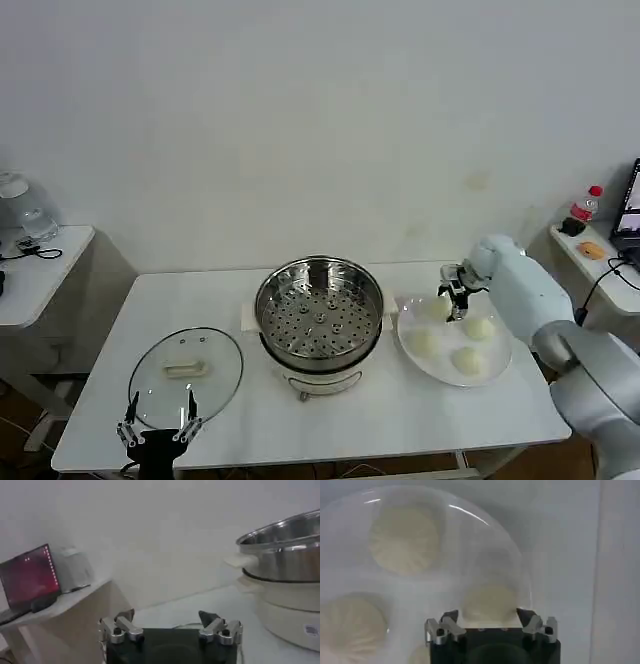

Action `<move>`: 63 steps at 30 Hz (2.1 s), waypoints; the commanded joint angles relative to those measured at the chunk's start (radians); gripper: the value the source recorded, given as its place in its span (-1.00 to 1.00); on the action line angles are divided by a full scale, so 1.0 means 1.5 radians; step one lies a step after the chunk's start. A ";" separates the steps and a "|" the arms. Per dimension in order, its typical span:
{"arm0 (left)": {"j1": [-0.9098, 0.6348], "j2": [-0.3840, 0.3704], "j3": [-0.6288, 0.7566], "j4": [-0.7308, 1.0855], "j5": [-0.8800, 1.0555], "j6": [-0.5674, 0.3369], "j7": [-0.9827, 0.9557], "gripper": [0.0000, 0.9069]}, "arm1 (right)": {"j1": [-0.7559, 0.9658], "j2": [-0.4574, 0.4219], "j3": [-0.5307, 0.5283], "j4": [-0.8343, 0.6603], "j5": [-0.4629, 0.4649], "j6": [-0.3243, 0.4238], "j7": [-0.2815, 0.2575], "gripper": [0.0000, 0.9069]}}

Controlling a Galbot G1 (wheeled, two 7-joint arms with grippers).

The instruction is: Take steamed baozi put them in steamer then cover it.

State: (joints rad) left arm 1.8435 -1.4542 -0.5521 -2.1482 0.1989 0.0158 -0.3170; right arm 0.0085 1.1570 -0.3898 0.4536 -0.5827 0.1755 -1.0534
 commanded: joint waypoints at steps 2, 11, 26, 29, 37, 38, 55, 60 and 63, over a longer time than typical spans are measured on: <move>0.001 0.000 0.000 -0.002 0.000 -0.001 -0.001 1.00 | 0.002 0.009 0.008 -0.018 -0.012 0.004 0.005 0.42; 0.009 0.000 0.000 -0.012 0.000 -0.003 -0.004 1.00 | 0.010 -0.006 0.008 0.009 -0.001 0.012 0.004 0.36; 0.001 0.018 0.001 0.004 -0.010 0.000 -0.005 1.00 | 0.182 -0.153 -0.175 0.277 0.239 -0.023 -0.028 0.38; -0.001 0.027 -0.002 0.001 -0.012 0.001 -0.005 1.00 | 0.213 -0.163 -0.211 0.323 0.286 -0.033 -0.030 0.38; -0.001 0.028 -0.007 -0.010 -0.012 0.001 -0.004 1.00 | 0.304 -0.143 -0.336 0.443 0.413 -0.051 -0.022 0.36; -0.001 0.028 -0.007 -0.012 -0.011 0.001 -0.004 1.00 | 0.321 -0.132 -0.349 0.455 0.425 -0.052 -0.020 0.38; -0.002 0.038 -0.020 -0.026 -0.031 0.013 0.000 1.00 | 0.361 0.036 -0.520 0.487 0.395 0.041 0.024 0.36; -0.001 0.039 -0.032 -0.028 -0.038 0.014 0.001 1.00 | 0.336 0.049 -0.548 0.487 0.359 0.085 0.034 0.36; 0.001 0.038 -0.036 -0.029 -0.040 0.013 0.001 1.00 | 0.321 0.063 -0.552 0.474 0.328 0.111 0.043 0.36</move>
State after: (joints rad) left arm 1.8446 -1.4005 -0.6011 -2.1913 0.1429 0.0346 -0.3160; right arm 0.5048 1.1887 -1.1300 1.1523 -0.0252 0.2499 -1.0090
